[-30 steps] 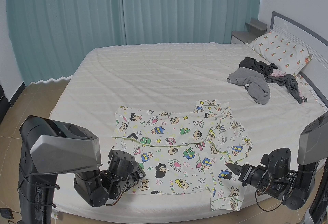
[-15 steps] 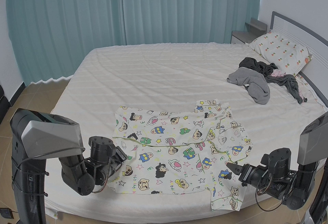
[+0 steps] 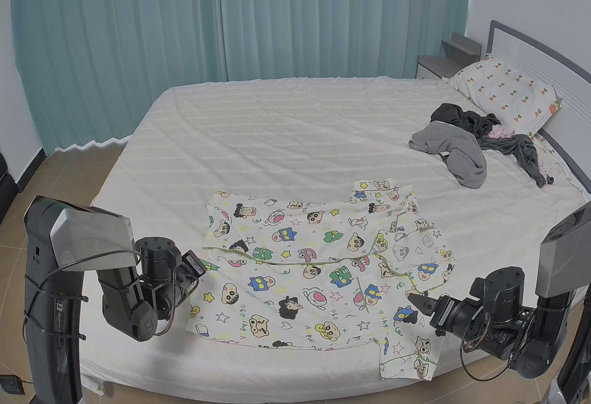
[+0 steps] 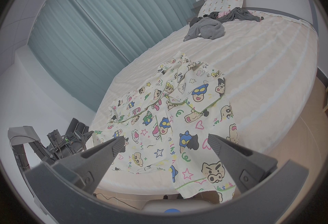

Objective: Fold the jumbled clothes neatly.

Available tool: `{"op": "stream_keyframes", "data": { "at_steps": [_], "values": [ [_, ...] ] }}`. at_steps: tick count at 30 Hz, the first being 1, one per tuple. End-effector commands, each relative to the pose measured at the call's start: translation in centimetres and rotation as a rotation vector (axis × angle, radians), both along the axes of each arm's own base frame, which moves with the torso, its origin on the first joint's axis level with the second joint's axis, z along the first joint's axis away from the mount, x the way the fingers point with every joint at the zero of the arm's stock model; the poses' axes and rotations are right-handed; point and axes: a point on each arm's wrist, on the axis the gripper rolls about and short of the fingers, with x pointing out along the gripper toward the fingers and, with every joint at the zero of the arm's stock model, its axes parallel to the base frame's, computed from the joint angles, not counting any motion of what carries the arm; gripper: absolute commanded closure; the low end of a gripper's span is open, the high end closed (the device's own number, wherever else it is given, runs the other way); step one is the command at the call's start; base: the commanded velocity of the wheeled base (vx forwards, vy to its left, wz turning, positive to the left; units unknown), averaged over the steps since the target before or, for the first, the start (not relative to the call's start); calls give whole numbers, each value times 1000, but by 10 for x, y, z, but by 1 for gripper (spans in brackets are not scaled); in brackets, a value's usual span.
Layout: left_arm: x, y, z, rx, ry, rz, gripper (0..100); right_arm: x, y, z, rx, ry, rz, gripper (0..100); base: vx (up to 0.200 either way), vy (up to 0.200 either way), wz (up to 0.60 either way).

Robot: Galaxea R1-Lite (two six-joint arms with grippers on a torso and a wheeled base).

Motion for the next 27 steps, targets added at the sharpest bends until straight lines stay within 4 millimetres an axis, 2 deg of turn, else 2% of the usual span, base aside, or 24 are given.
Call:
{"op": "stream_keyframes", "data": {
  "at_steps": [1, 9, 10, 19, 23, 24, 25, 27],
  "values": [
    [3, 6, -7, 2, 11, 19, 100, -1, -1, 0, 1, -2, 0, 0, 0, 0, 0],
    [6, 12, -7, 10, 8, 26, 100, -1, -1, 0, 1, -2, -1, 0, 0, 0, 0],
    [6, 13, -7, 13, 7, 28, 0, -1, -1, 0, -1, -3, -2, 0, 0, 0, 0],
    [4, 26, 0, -28, 2, 50, 0, -1, -6, -8, -38, 28, -46, 0, 0, 0, 0],
    [-12, 34, 16, -175, 27, -30, 0, 6, -16, -29, -89, 106, -92, 0, 0, 0, 0],
    [-12, 34, 16, -175, 27, -30, 0, 6, -16, -29, -89, 106, -92, 0, 0, 0, 0],
    [-21, 39, 26, -243, 35, -75, 0, 4, -19, -37, -123, 141, -91, 0, 0, 0, 0],
    [-25, 41, 29, -264, 41, -91, 0, 4, -19, -38, -134, 148, -87, 0, 0, 0, 0]
  ]
}}
